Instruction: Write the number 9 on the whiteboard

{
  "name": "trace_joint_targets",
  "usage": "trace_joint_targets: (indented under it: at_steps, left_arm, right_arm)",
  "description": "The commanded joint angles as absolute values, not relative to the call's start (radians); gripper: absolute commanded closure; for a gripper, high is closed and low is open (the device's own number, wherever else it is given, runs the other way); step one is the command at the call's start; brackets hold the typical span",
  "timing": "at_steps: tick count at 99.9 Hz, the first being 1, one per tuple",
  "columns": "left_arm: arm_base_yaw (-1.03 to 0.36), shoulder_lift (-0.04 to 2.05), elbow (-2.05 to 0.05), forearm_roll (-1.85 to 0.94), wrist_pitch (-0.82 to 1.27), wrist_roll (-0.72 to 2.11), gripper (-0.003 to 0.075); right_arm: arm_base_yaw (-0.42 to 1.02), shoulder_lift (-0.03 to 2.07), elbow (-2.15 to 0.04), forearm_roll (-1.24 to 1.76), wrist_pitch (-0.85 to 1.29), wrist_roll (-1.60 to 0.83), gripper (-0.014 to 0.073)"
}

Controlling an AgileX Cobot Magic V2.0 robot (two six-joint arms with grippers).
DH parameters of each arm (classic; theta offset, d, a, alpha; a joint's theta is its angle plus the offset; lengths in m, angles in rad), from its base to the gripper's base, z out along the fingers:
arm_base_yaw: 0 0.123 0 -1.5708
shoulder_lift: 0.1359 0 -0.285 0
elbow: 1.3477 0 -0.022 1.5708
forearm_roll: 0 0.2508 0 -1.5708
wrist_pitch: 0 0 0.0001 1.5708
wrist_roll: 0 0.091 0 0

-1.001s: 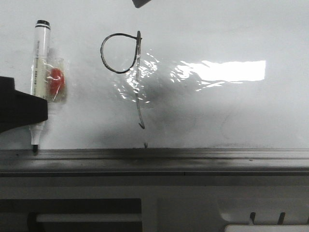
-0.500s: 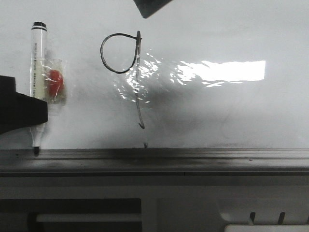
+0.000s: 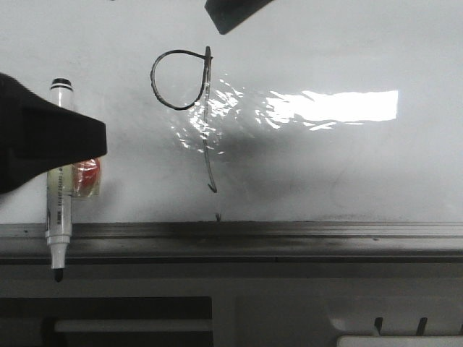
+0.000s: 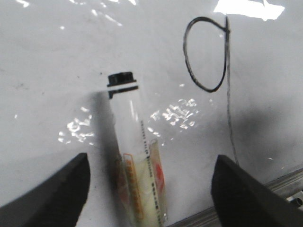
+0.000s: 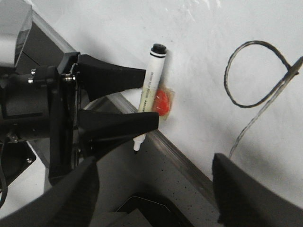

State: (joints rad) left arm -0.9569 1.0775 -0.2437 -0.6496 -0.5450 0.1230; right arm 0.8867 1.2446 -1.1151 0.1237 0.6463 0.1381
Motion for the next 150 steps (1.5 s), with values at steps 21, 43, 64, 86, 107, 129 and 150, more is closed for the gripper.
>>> trace_joint_targets:
  at_steps: [21,43,64,86,107,129,150]
  left_arm:
    - [-0.962,0.958,-0.267,-0.583,-0.62,0.109,0.0218]
    - [-0.962,0.808,-0.267,-0.578,-0.592,0.109,0.0366]
    - [-0.962,0.626,-0.264,-0.569,-0.446,0.137,0.074]
    - [-0.962,0.459,-0.236,-0.569,-0.26,0.28,0.074]
    - [-0.962,0.296,-0.128,-0.553,-0.252,0.299,0.074]
    - [-0.962,0.17,-0.033,-0.553,-0.251,0.299,0.074]
    - [-0.962,0.163,0.011,-0.561,-0.251,0.296,0.074]
  right_arm:
    - [0.887,1.221,-1.108,0.118,0.587,0.132,0.0152]
    - [0.887,1.183,-1.041,0.088,0.535,0.132,0.0459]
    - [0.887,1.049,-0.877,0.088,0.336,0.132,0.0665]
    - [0.887,0.85,-0.622,-0.009,0.098,0.132,0.0664]
    - [0.887,0.622,-0.354,-0.083,-0.163,0.118,0.0664]
    - [0.887,0.442,-0.175,-0.119,-0.221,0.113,0.0664]
    - [0.887,0.391,-0.129,-0.119,-0.236,0.113,0.0664]
